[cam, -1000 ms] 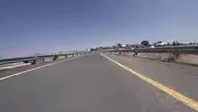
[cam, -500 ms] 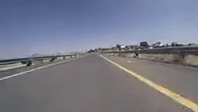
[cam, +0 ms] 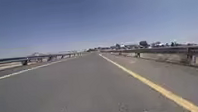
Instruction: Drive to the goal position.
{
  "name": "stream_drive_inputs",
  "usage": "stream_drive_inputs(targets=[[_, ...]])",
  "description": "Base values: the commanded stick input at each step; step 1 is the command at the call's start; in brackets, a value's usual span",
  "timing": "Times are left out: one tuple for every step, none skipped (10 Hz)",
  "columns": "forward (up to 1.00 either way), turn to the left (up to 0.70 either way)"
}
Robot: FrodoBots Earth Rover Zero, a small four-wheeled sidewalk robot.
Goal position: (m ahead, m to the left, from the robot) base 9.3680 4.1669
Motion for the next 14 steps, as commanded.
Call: stream_drive_inputs(targets=[[0.85,0.0],[0.85,0.0],[0.85,0.0],[0.85,0.0],[0.85,0.0],[0.85,0.0],[0.85,0.0],[0.85,0.0],[0.85,0.0],[0.85,0.0],[0.85,0.0],[0.85,0.0],[0.85,0.0],[0.85,0.0]])
